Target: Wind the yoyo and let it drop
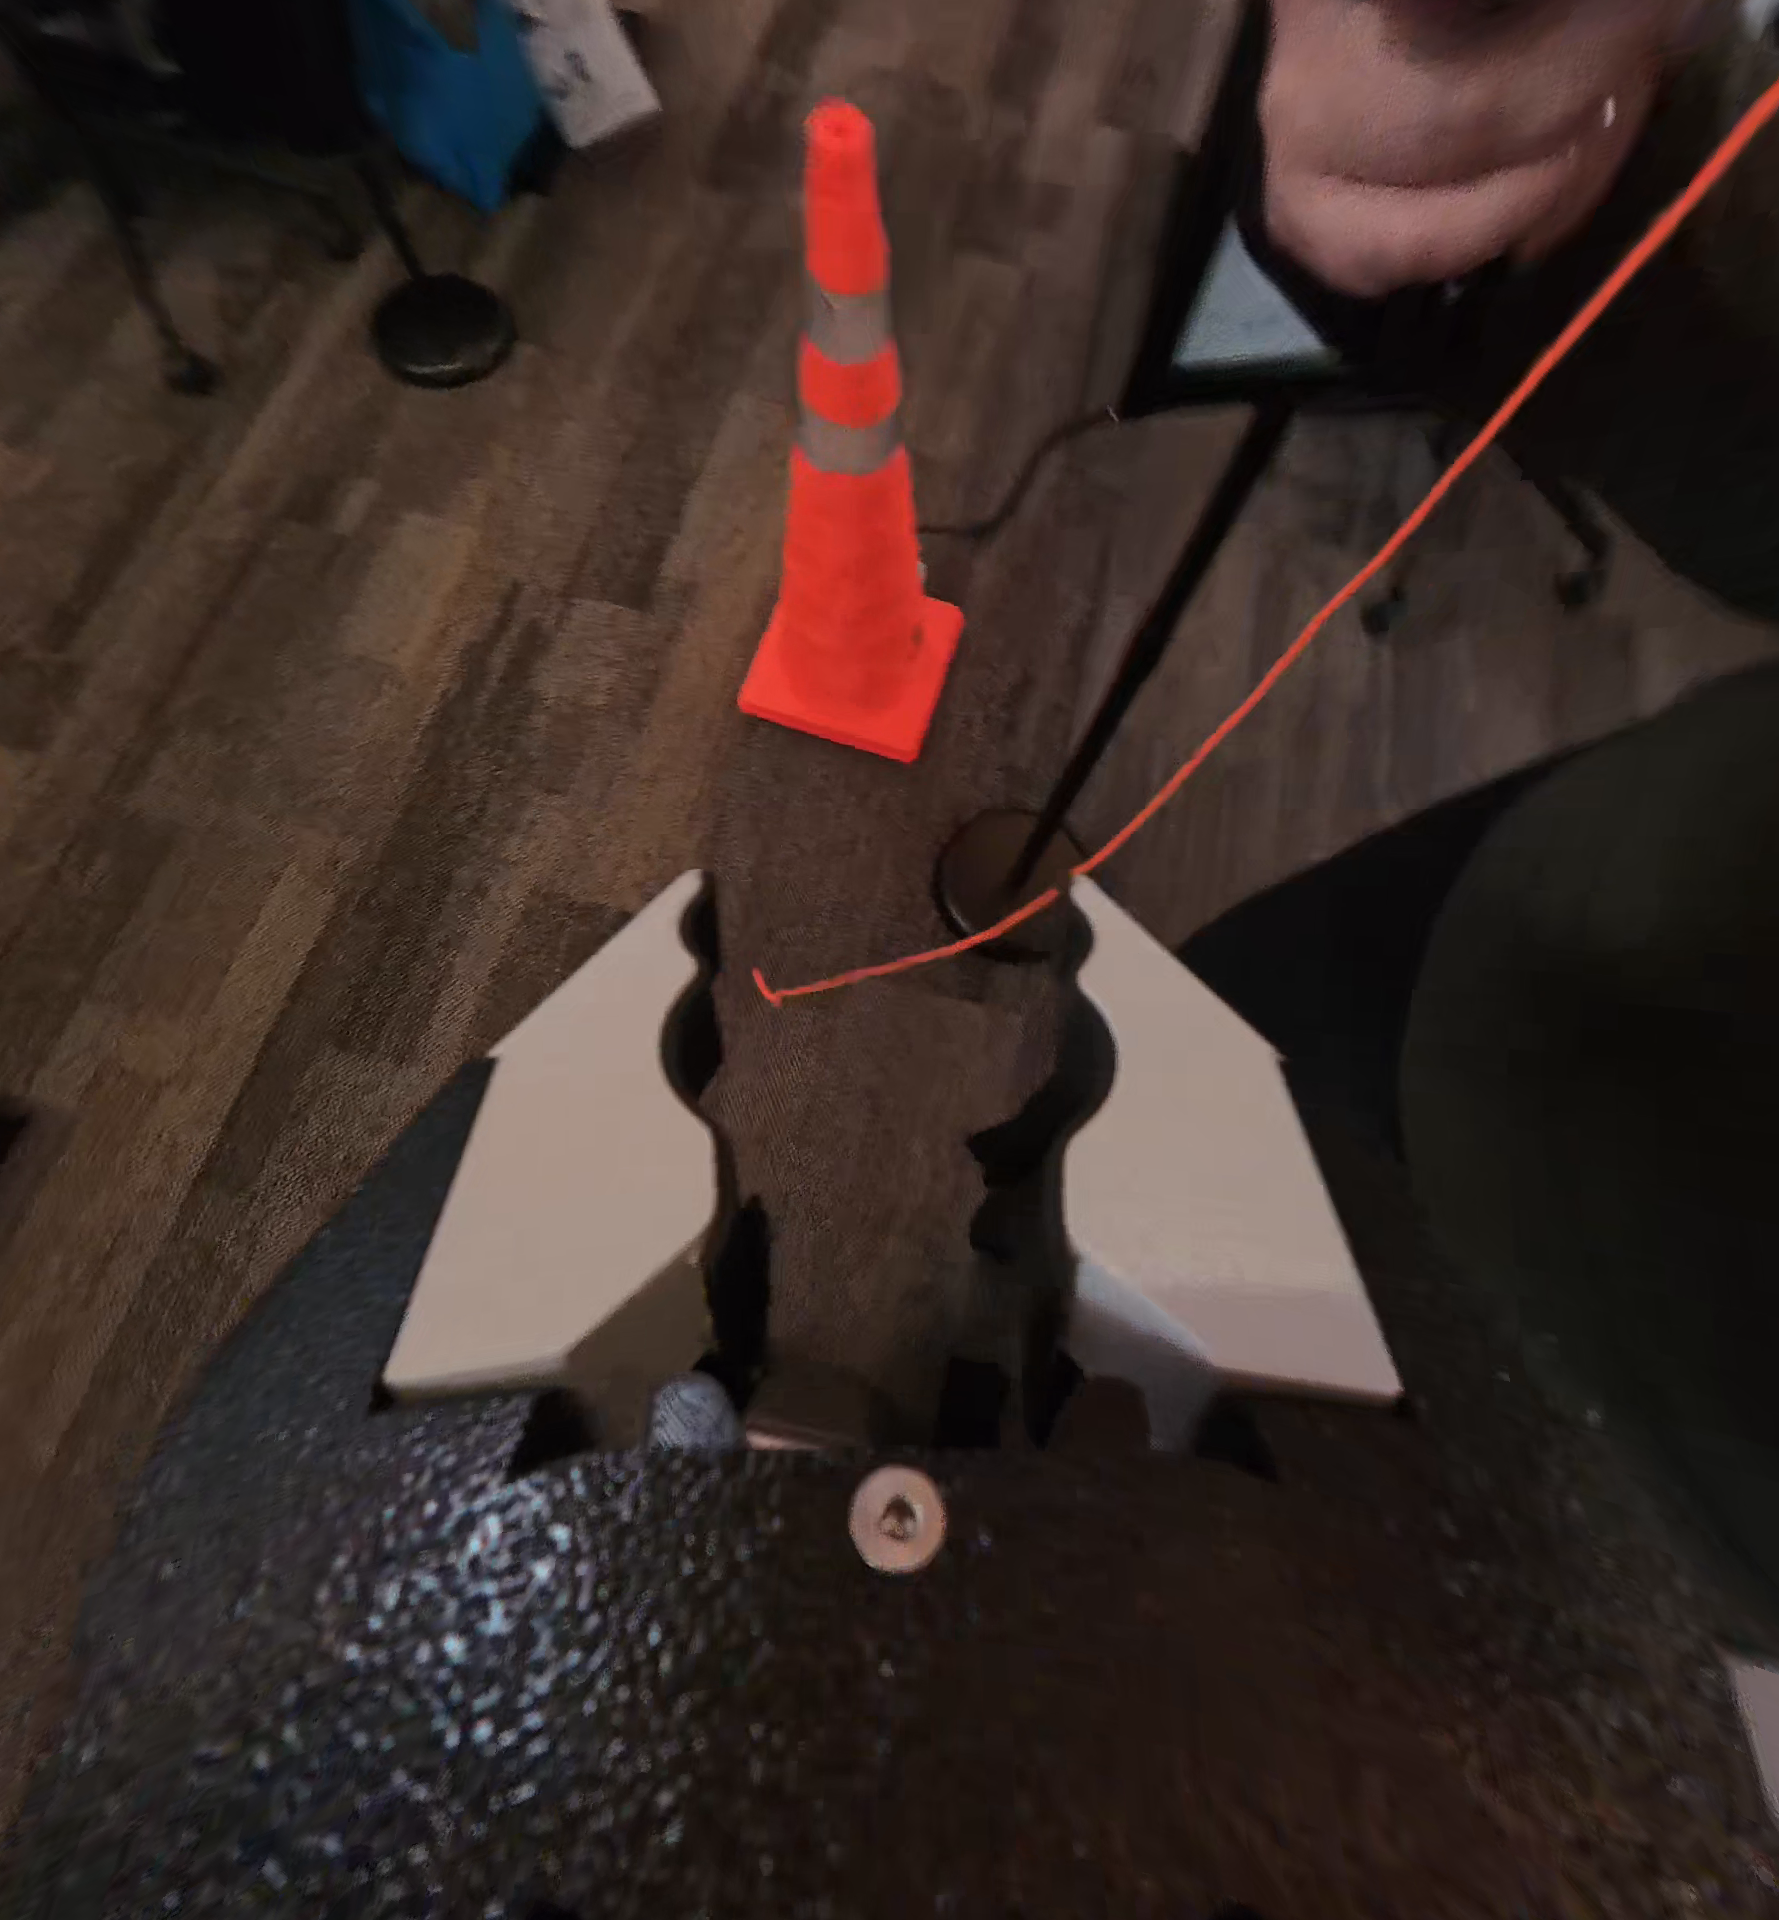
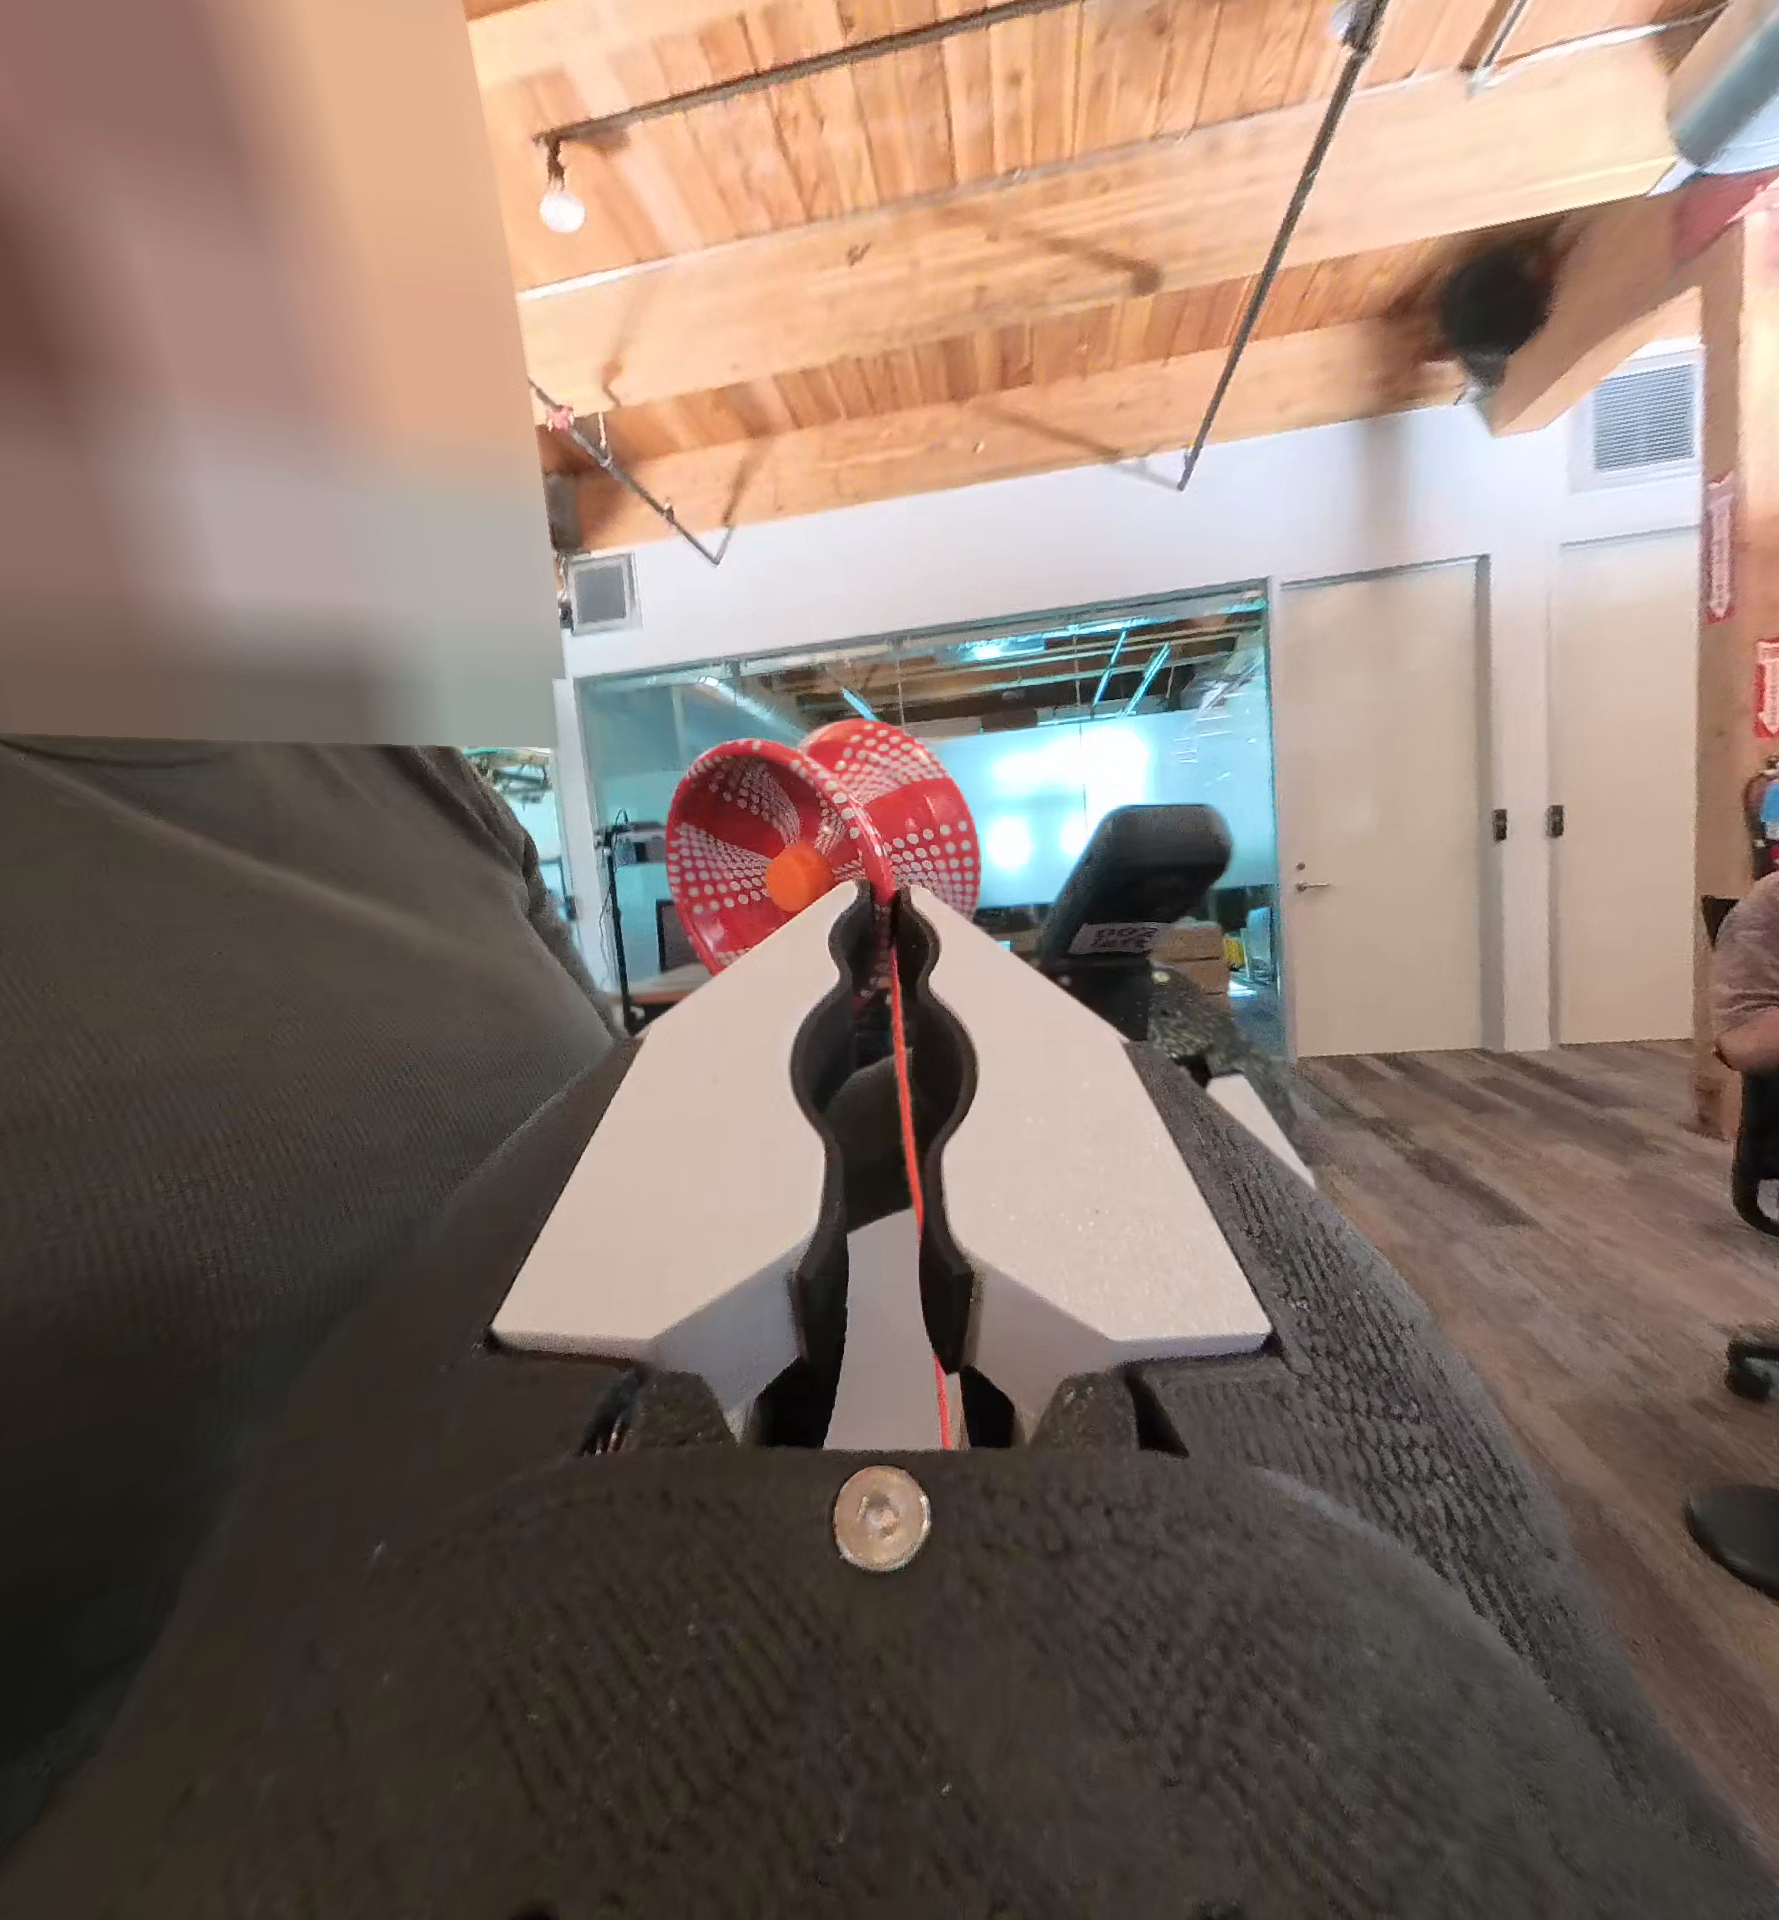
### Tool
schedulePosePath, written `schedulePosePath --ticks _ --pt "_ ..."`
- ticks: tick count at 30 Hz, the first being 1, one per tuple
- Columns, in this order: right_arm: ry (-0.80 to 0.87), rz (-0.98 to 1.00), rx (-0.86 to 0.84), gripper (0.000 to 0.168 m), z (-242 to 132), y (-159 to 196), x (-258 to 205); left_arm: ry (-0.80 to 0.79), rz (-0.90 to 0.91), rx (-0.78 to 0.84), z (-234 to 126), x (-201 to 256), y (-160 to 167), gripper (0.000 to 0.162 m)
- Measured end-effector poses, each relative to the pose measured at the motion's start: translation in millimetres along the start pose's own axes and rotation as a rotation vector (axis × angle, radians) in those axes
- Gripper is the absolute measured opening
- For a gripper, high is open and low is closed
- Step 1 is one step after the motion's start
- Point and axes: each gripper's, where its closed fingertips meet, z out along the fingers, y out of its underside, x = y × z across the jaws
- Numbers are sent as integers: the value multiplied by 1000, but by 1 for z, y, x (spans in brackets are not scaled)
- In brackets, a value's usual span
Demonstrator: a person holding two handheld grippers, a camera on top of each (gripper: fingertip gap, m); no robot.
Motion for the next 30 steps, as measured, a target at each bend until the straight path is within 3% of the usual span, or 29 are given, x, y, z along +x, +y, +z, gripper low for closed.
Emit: schedulePosePath --ticks 2,4,6,8,13,15,17,20,22,26,28,30 --pt "-11 56 4 1 -9 3 6 -47 -10 127 -10 1 -20 88" --pt "-34 126 6 1 -12 7 8 9 127 315 -19 34 -63 111" --pt "-60 184 18 1 -13 10 11 83 304 445 -28 76 -97 116" --pt "-80 237 16 1 -12 15 13 110 414 523 -33 100 -118 109" --pt "-73 234 -81 1 -4 28 12 42 638 607 -36 114 -133 67" --pt "-53 232 -89 1 -5 25 14 22 631 614 -35 112 -133 65" --pt "72 234 -68 3 -7 20 30 -72 598 576 -32 95 -134 64" --pt "328 222 50 32 -25 -7 65 -228 542 577 -36 67 -137 65" --pt "366 209 61 34 -29 -19 64 -305 496 576 -41 52 -138 65" --pt "481 83 -243 36 -8 7 56 -430 495 500 -39 32 -133 65" --pt "527 68 -298 36 4 13 55 -458 513 463 -33 29 -133 65" --pt "534 93 -291 23 11 13 52 -464 531 447 -28 30 -133 65"
